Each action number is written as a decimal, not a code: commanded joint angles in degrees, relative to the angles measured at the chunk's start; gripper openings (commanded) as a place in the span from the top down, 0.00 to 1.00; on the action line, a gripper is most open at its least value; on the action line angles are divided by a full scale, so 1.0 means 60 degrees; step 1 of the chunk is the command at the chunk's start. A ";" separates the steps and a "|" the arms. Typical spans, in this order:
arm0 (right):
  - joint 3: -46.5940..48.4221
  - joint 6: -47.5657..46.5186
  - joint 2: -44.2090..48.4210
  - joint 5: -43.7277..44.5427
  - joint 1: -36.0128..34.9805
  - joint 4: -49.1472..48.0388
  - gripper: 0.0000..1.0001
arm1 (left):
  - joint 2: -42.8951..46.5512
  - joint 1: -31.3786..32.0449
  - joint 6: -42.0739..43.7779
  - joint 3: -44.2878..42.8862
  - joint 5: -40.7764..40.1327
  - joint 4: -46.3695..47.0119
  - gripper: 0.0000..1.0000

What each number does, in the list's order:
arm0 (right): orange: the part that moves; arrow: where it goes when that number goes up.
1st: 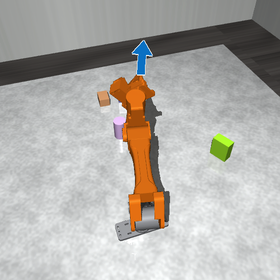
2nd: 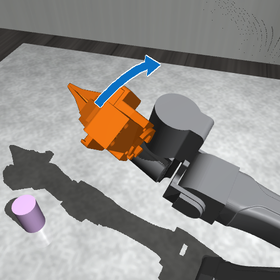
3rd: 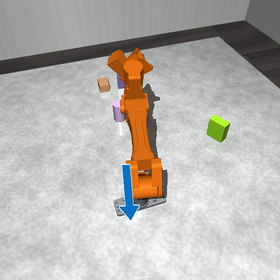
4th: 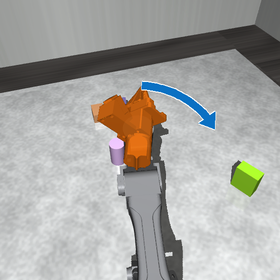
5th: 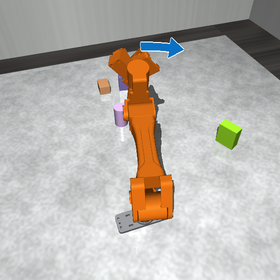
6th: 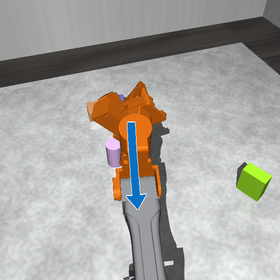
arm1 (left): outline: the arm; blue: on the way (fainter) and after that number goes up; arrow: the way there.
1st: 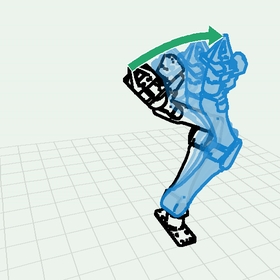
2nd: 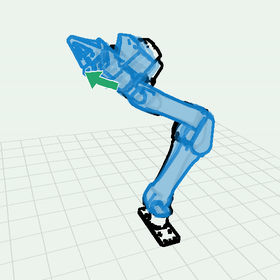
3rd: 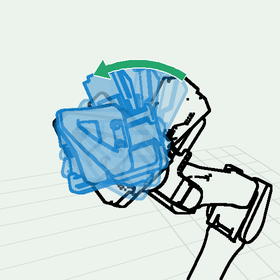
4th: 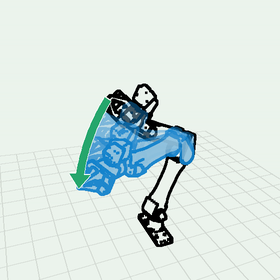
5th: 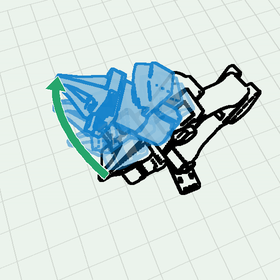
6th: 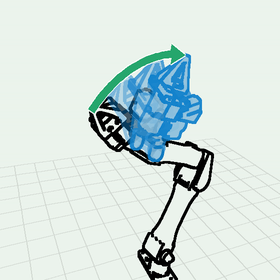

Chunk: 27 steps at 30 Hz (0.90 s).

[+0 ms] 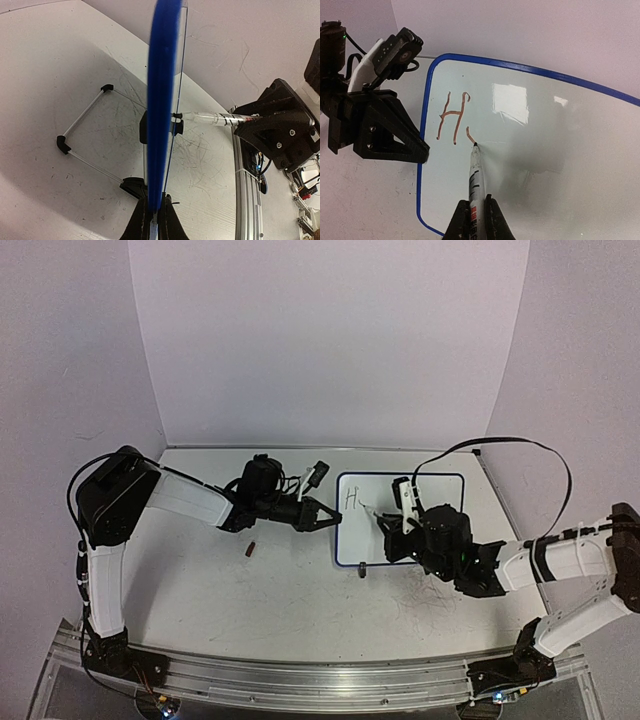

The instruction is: Write a sentence on the whiteboard

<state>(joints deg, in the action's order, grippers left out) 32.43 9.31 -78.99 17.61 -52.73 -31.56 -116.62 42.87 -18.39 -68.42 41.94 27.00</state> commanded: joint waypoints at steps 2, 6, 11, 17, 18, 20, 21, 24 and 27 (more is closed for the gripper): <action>-0.0103 0.0111 0.0332 0.0532 0.0064 -0.0087 1.00 | 0.0573 0.0071 0.0037 0.0031 0.0310 0.0197 1.00; 0.0020 0.0038 0.0282 0.0676 0.0061 -0.0404 1.00 | 0.0579 0.0076 0.0019 0.0030 0.0320 0.0186 1.00; 0.0259 -0.0086 0.0098 0.0664 0.0086 -0.0585 1.00 | 0.0625 0.0076 0.0020 0.0051 0.0305 0.0188 1.00; 0.0411 -0.0148 -0.0114 0.0522 0.0088 -0.0676 1.00 | 0.0640 0.0075 0.0048 0.0049 0.0308 0.0192 1.00; 0.0450 -0.0178 -0.0135 0.0502 0.0087 -0.0693 1.00 | 0.0630 0.0076 0.0048 0.0041 0.0318 0.0197 1.00; 0.0507 -0.0235 -0.0208 0.0464 0.0089 -0.0701 1.00 | 0.0604 0.0073 0.0048 0.0028 0.0319 0.0197 1.00; 0.0548 -0.0262 -0.0249 0.0435 0.0087 -0.0707 1.00 | 0.0596 0.0073 0.0048 0.0018 0.0320 0.0194 1.00; 0.0646 -0.0305 -0.0394 0.0330 0.0089 -0.0716 1.00 | 0.0588 0.0076 0.0048 -0.0011 0.0320 0.0188 1.00; 0.0651 -0.0293 -0.0498 0.0224 0.0088 -0.0702 1.00 | 0.0594 0.0076 0.0048 -0.0022 0.0327 0.0187 1.00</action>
<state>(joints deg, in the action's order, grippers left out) 34.31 8.18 -80.56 19.37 -52.53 -34.31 -116.46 42.87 -18.41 -68.40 41.91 26.96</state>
